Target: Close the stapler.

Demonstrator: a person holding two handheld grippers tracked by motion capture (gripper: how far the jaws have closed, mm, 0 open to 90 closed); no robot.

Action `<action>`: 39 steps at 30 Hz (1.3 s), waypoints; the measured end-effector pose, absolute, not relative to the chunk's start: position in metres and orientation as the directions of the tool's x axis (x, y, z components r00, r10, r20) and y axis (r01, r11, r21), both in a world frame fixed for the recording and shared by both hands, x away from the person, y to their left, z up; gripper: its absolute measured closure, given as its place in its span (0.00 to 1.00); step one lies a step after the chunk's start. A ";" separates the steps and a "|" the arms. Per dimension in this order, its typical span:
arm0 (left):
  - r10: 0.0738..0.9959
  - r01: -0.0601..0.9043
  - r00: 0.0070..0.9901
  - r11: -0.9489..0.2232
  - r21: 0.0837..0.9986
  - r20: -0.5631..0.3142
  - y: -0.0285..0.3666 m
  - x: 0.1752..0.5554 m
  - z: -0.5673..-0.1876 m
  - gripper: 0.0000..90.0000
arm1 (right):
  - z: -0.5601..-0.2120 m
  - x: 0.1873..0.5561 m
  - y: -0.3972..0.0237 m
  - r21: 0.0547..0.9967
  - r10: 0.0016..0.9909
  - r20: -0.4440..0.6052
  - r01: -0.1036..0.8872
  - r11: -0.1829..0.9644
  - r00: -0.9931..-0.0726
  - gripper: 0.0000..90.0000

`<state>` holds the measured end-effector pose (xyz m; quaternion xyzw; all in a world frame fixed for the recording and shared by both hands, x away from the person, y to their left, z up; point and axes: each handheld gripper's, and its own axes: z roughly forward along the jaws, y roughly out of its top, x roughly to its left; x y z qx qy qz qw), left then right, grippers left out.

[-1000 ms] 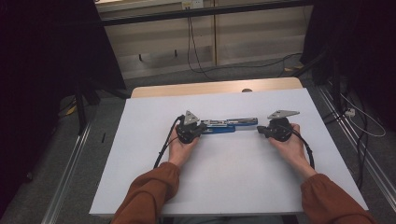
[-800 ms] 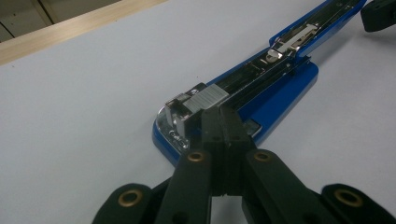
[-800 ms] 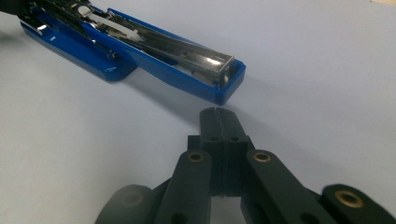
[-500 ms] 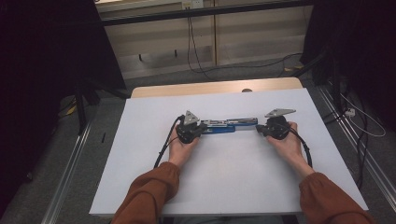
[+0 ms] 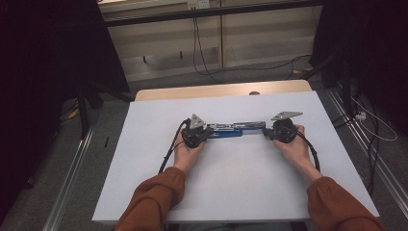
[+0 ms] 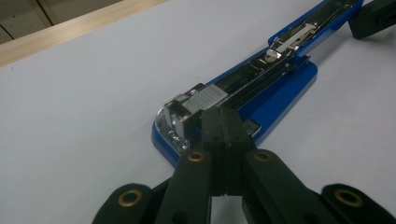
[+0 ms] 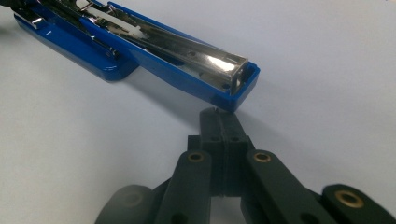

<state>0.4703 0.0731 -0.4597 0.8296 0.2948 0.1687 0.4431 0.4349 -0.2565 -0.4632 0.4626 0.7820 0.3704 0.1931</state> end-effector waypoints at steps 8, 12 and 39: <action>0.635 0.333 0.772 -0.442 0.833 0.028 0.073 0.470 -0.459 1.00 | -0.464 0.437 -0.255 0.753 0.867 0.028 0.581 0.308 -0.497 1.00; 0.640 0.342 0.768 -0.433 0.834 0.017 0.073 0.470 -0.460 1.00 | -0.463 0.437 -0.255 0.755 0.867 0.026 0.578 0.309 -0.497 1.00; 0.636 0.330 0.771 -0.445 0.833 0.035 0.072 0.470 -0.459 1.00 | -0.459 0.435 -0.254 0.788 0.870 0.047 0.553 0.270 -0.491 1.00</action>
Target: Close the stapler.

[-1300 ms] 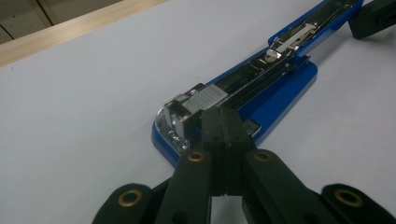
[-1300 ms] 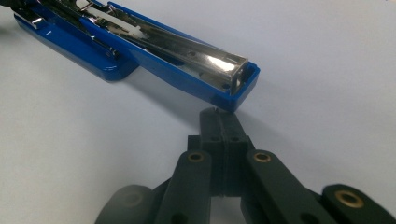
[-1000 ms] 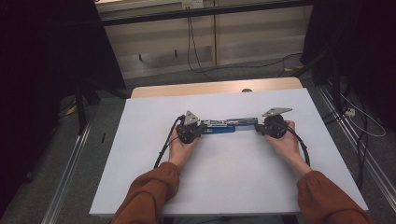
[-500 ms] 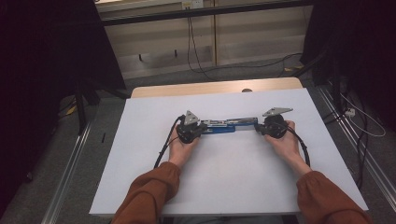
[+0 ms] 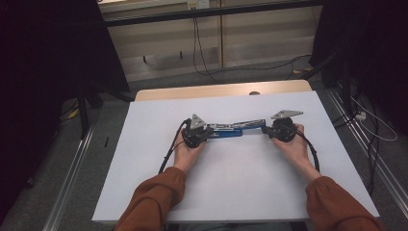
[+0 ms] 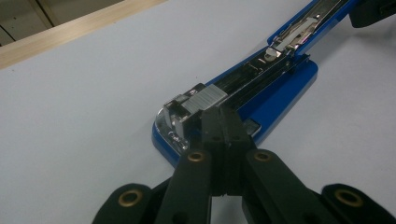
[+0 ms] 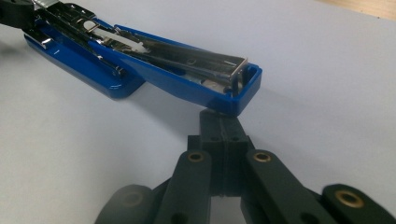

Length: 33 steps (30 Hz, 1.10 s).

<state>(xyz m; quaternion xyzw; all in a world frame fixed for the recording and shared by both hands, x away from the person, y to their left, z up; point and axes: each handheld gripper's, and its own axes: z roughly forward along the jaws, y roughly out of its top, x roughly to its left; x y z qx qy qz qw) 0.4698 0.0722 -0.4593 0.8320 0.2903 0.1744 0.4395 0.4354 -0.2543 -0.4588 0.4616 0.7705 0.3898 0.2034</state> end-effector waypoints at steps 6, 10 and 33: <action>0.634 0.328 0.772 -0.447 0.832 0.036 0.072 0.470 -0.459 1.00 | -0.459 0.435 -0.254 0.795 0.868 0.050 0.546 0.265 -0.494 1.00; 0.634 0.328 0.772 -0.447 0.832 0.036 0.073 0.470 -0.459 1.00 | -0.457 0.435 -0.254 0.797 0.864 0.044 0.539 0.272 -0.501 1.00; 0.633 0.321 0.773 -0.451 0.833 0.045 0.072 0.468 -0.459 1.00 | -0.454 0.433 -0.250 0.820 0.857 0.053 0.513 0.256 -0.513 1.00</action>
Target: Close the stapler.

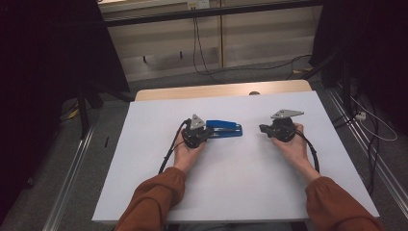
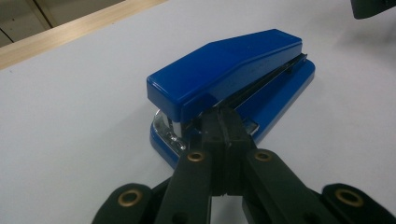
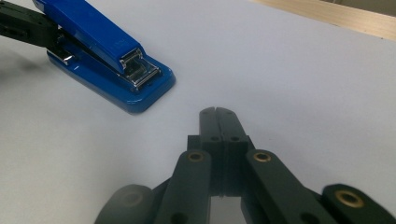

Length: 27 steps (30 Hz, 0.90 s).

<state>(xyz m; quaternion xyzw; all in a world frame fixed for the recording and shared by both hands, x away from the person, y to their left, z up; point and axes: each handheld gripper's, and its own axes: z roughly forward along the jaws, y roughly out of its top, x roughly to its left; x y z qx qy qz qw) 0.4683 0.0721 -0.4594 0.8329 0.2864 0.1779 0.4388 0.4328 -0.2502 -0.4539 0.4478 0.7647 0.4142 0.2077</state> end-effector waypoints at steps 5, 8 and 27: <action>0.643 0.327 0.764 -0.454 0.829 0.050 0.072 0.467 -0.458 0.95 | -0.453 0.432 -0.250 0.822 0.857 0.057 0.511 0.252 -0.513 0.99; 0.647 0.340 0.761 -0.449 0.827 0.039 0.073 0.466 -0.457 0.89 | -0.453 0.432 -0.251 0.822 0.858 0.064 0.515 0.244 -0.509 0.95; 0.682 0.357 0.731 -0.425 0.832 0.034 0.087 0.460 -0.456 0.48 | -0.449 0.428 -0.244 0.838 0.862 0.060 0.495 0.231 -0.504 0.44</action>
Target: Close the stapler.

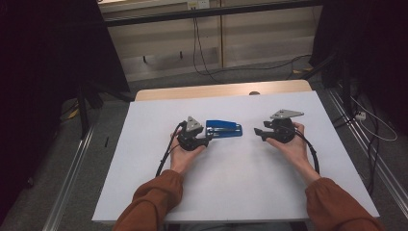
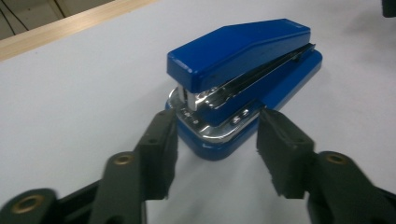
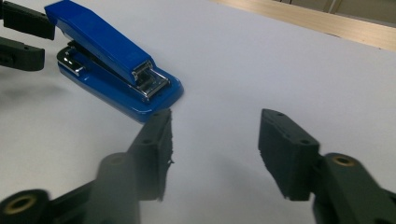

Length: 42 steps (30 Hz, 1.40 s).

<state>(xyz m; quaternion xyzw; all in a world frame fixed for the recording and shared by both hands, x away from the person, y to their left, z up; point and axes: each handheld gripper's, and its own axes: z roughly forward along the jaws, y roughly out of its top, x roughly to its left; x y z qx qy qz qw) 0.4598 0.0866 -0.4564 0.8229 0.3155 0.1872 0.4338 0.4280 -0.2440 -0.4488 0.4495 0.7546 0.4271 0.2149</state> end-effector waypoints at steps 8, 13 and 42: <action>0.711 0.377 0.703 -0.407 0.832 0.029 0.088 0.461 -0.455 0.14 | -0.450 0.426 -0.239 0.844 0.870 0.073 0.495 0.207 -0.488 0.12; 0.677 0.338 0.736 -0.392 0.855 0.019 0.089 0.461 -0.454 0.04 | -0.449 0.421 -0.238 0.845 0.871 0.063 0.490 0.214 -0.488 0.06; 0.733 0.322 0.681 -0.315 0.893 0.013 0.115 0.424 -0.435 0.04 | -0.427 0.380 -0.253 0.917 0.898 0.050 0.375 0.132 -0.437 0.06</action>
